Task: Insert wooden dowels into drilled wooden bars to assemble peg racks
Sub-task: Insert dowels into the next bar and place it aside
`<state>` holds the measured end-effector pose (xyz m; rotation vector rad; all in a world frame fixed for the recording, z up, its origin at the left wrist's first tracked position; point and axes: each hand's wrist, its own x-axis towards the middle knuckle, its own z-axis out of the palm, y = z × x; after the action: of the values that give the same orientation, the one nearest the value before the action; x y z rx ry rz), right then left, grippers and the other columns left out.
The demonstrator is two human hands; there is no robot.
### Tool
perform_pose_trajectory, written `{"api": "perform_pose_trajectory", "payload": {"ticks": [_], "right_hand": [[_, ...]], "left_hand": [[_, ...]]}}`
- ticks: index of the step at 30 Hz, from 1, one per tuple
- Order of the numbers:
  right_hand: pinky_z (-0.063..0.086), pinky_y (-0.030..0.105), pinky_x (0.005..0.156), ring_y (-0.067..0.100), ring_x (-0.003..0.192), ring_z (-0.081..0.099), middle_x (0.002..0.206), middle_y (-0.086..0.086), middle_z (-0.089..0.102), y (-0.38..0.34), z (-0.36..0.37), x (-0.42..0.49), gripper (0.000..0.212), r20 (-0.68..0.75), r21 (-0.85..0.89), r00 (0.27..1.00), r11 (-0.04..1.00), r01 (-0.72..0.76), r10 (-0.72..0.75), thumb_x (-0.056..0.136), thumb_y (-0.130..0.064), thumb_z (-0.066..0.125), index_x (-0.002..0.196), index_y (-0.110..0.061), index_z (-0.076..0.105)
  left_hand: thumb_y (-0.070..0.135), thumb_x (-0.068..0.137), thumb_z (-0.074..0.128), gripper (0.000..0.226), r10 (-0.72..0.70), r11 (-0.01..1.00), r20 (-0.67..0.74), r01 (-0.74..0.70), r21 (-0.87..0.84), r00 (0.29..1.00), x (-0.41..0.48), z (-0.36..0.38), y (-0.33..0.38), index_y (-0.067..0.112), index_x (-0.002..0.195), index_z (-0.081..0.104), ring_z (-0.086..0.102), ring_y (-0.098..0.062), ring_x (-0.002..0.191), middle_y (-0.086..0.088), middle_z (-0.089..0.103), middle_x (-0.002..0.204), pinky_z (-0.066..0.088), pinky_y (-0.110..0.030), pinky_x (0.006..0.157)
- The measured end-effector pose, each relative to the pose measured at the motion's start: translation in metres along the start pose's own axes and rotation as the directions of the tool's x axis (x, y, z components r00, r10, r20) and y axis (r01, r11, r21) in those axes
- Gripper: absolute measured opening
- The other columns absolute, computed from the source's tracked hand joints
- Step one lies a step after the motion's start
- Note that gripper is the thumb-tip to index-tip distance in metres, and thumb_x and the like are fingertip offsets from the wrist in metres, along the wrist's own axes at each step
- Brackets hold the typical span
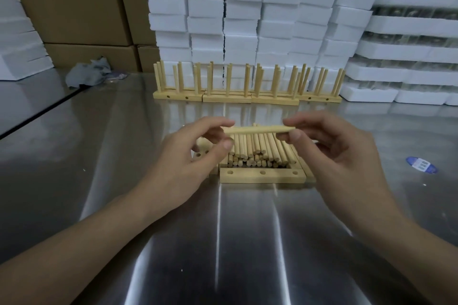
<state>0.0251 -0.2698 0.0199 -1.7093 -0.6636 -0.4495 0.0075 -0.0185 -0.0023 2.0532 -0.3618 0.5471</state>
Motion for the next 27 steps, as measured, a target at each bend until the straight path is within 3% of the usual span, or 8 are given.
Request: {"api": "perform_pose_trajectory", "payload": {"ticks": [2,4,7,12,17,21,25,27], "right_hand": [[0.061,0.030,0.085,0.014,0.100,0.076,0.098,-0.004,0.080,0.005,-0.001,-0.002,0.019,0.009,0.059,0.999,0.997,-0.051,0.050,0.101,-0.004,0.066,0.109,-0.019,0.075],[0.060,0.024,0.083,0.015,0.098,0.077,0.097,-0.002,0.081,0.009,-0.002,-0.002,0.020,0.010,0.089,0.996,0.992,-0.085,0.084,0.100,-0.003,0.067,0.107,-0.020,0.076],[0.057,0.018,0.081,0.015,0.098,0.077,0.098,-0.002,0.081,0.016,-0.003,-0.002,0.024,0.009,0.087,0.996,0.992,-0.092,0.092,0.100,-0.004,0.068,0.106,-0.025,0.077],[0.054,0.015,0.072,0.009,0.092,0.074,0.097,-0.004,0.080,0.019,-0.005,-0.003,0.021,0.014,0.073,0.997,0.994,-0.076,0.075,0.100,-0.008,0.071,0.107,-0.027,0.075],[0.052,0.037,0.063,0.018,0.080,0.071,0.093,-0.001,0.079,0.018,-0.005,-0.005,0.012,-0.010,0.101,0.995,0.990,-0.102,0.104,0.096,-0.016,0.073,0.105,-0.023,0.074],[0.051,0.032,0.061,0.008,0.082,0.071,0.093,-0.002,0.078,0.015,-0.005,-0.006,0.015,0.000,0.101,0.995,0.990,-0.098,0.099,0.097,-0.008,0.072,0.104,-0.022,0.074],[0.052,0.041,0.062,0.010,0.088,0.072,0.096,-0.001,0.078,0.017,-0.005,-0.006,0.022,0.004,0.084,0.996,0.992,-0.093,0.093,0.096,-0.005,0.073,0.100,-0.027,0.075],[0.054,0.034,0.062,0.010,0.089,0.072,0.097,-0.002,0.078,0.018,-0.006,-0.005,0.024,0.008,0.072,0.996,0.994,-0.087,0.087,0.096,-0.005,0.073,0.099,-0.029,0.075]], "left_hand": [[0.032,0.095,0.073,0.029,-0.031,0.991,-0.002,0.030,-0.133,1.000,0.001,0.003,0.005,0.034,0.124,0.074,0.068,-0.025,0.087,0.009,0.077,0.096,0.052,-0.042,0.075],[0.026,0.091,0.079,0.026,-0.053,0.975,-0.004,0.051,-0.218,0.999,0.002,0.004,0.007,0.031,0.116,0.079,0.067,-0.038,0.082,0.005,0.080,0.090,0.051,-0.051,0.070],[0.031,0.083,0.082,0.023,-0.080,0.959,-0.002,0.076,-0.271,0.997,0.002,0.005,0.008,0.032,0.107,0.083,0.074,-0.032,0.084,0.004,0.082,0.092,0.057,-0.059,0.075],[0.031,0.079,0.083,0.022,-0.110,0.952,-0.011,0.102,-0.290,0.994,0.002,0.004,0.008,0.032,0.101,0.084,0.077,-0.017,0.085,0.004,0.082,0.093,0.061,-0.039,0.073],[0.019,0.083,0.084,0.021,-0.108,0.957,-0.032,0.095,-0.275,0.994,0.002,0.005,0.011,0.024,0.103,0.083,0.075,-0.021,0.089,0.003,0.082,0.093,0.060,-0.047,0.074],[0.017,0.082,0.084,0.021,-0.101,0.956,-0.052,0.083,-0.282,0.993,0.002,0.004,0.013,0.023,0.103,0.083,0.073,-0.017,0.085,0.003,0.081,0.090,0.059,-0.044,0.073],[0.012,0.083,0.085,0.021,-0.095,0.954,-0.060,0.074,-0.292,0.994,0.002,0.004,0.014,0.019,0.102,0.083,0.072,-0.024,0.086,0.000,0.080,0.091,0.058,-0.047,0.072],[0.008,0.084,0.085,0.021,-0.095,0.956,-0.058,0.075,-0.284,0.994,0.002,0.004,0.014,0.019,0.103,0.083,0.072,-0.025,0.086,0.000,0.080,0.090,0.058,-0.047,0.071]]}}
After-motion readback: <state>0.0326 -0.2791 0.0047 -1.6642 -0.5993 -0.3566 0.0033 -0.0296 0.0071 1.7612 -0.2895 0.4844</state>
